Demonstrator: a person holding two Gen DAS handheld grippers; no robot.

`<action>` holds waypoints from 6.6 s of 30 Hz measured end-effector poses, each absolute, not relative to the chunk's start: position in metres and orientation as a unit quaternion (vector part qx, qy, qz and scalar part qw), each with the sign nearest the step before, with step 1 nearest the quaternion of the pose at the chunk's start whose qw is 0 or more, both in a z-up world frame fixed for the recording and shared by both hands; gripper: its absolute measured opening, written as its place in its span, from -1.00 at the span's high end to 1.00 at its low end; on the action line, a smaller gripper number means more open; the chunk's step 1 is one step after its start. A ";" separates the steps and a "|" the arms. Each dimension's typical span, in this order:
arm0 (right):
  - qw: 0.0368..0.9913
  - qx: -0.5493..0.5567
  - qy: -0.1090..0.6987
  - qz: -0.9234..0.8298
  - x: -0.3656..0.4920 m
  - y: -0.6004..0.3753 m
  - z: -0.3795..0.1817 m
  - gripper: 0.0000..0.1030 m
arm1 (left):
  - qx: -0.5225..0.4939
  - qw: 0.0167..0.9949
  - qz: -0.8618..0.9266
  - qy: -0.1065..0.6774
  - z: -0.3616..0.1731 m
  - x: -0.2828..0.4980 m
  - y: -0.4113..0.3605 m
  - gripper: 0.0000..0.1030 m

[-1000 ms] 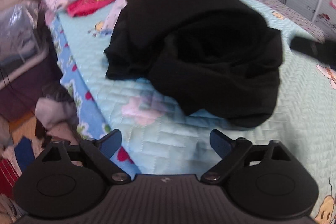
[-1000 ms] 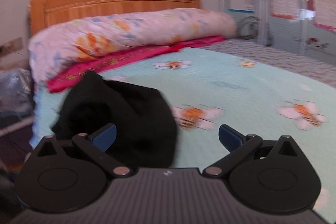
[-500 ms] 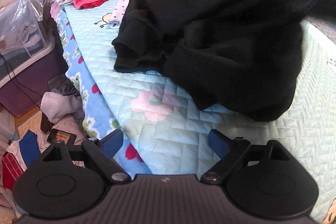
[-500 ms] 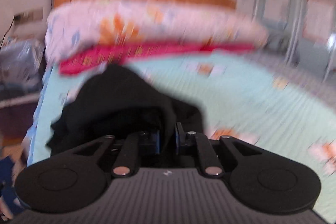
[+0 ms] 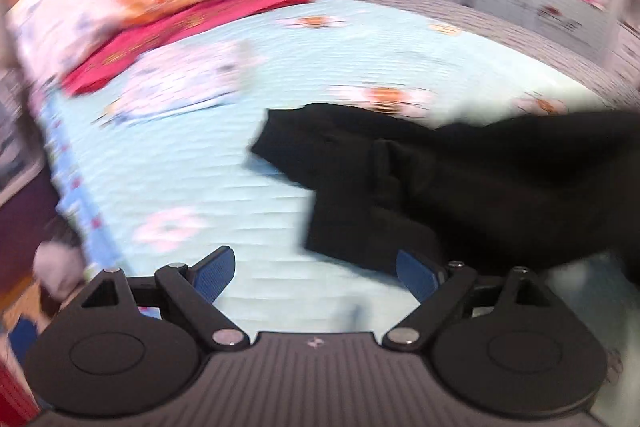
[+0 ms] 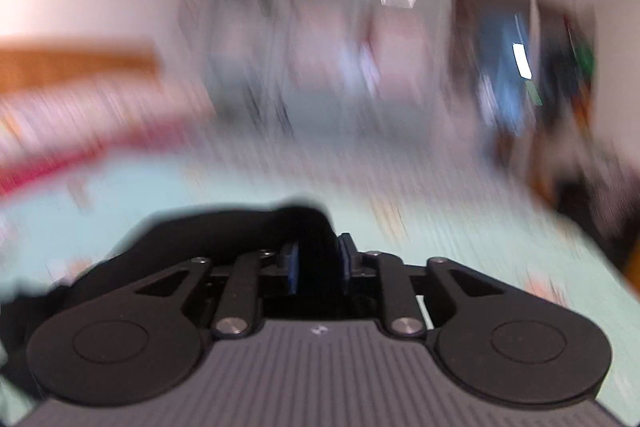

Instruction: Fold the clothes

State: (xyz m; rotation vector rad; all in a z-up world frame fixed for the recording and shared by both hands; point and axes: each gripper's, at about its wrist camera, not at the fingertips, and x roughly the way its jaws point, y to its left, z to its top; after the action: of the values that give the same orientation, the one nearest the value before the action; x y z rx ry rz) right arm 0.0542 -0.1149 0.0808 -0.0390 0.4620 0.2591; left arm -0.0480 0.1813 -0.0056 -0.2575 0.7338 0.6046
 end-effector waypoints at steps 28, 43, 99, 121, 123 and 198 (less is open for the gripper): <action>0.926 0.248 0.266 0.098 0.027 -0.304 -0.018 -0.28 | 0.178 0.915 -0.163 0.322 -0.013 0.118 -0.008 -0.68; 0.926 0.199 0.303 0.101 0.028 -0.279 -0.039 -0.28 | 0.108 0.974 -0.065 0.187 0.046 0.097 -0.010 0.78; 0.875 -0.076 0.418 0.232 0.042 -0.064 0.086 -0.69 | -0.018 0.899 0.078 0.430 0.046 -0.014 0.101 -0.56; 0.871 -0.184 0.404 0.212 0.013 -0.057 0.047 -0.69 | 0.010 0.902 0.085 0.423 0.041 -0.023 0.093 -0.56; 0.869 -0.178 0.408 0.215 0.015 -0.057 0.048 -0.69 | 0.012 0.901 0.087 0.426 0.038 -0.022 0.093 -0.56; 0.943 -0.009 0.322 0.087 0.037 -0.120 0.013 -0.69 | -0.035 0.933 0.125 0.335 0.011 -0.009 0.067 -0.57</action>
State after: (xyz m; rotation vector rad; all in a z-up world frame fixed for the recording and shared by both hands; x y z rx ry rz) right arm 0.0367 -0.1203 0.0126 -0.0186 0.6573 0.1765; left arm -0.0087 0.0674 0.0110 -0.0726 0.6846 0.2559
